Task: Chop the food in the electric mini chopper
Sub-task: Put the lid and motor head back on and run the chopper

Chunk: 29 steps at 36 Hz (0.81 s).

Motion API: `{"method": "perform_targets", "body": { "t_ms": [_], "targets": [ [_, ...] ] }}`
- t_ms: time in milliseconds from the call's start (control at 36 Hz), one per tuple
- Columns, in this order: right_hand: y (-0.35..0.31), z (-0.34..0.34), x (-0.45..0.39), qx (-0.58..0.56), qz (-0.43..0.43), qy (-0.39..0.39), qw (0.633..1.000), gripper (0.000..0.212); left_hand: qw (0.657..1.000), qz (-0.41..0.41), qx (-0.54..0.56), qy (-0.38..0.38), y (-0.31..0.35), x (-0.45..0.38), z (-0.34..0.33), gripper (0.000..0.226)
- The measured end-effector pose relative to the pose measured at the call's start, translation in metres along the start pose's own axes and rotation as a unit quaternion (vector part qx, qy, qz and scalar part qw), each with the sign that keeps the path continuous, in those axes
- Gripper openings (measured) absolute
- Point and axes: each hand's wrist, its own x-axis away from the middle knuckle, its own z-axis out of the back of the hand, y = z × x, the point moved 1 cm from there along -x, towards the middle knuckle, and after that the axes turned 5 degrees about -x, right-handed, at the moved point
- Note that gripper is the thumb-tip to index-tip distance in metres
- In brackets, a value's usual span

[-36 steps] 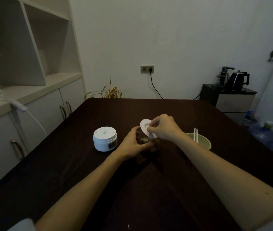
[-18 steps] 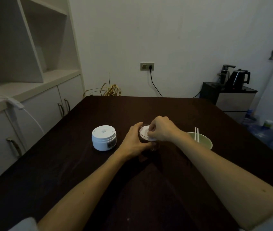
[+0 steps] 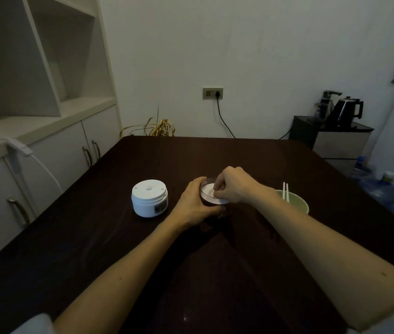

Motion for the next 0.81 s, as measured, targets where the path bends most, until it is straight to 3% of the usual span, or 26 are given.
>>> {"method": "perform_targets", "body": {
  "t_ms": [528,667,806],
  "targets": [
    [-0.012,-0.008,0.000,0.040,-0.068,0.022,0.997,0.021,0.999,0.013,-0.001,-0.038,0.004,0.005,0.008,0.113],
    [-0.016,-0.005,0.004,0.018,-0.057,0.087,0.994,0.023,1.000,-0.001,0.002,-0.025,0.004,0.010,0.020,0.111],
    [-0.033,-0.002,0.003,-0.050,-0.021,0.134,0.989,0.023,1.000,-0.024,0.019,0.007,0.009,0.014,0.037,0.090]
  ]
}}
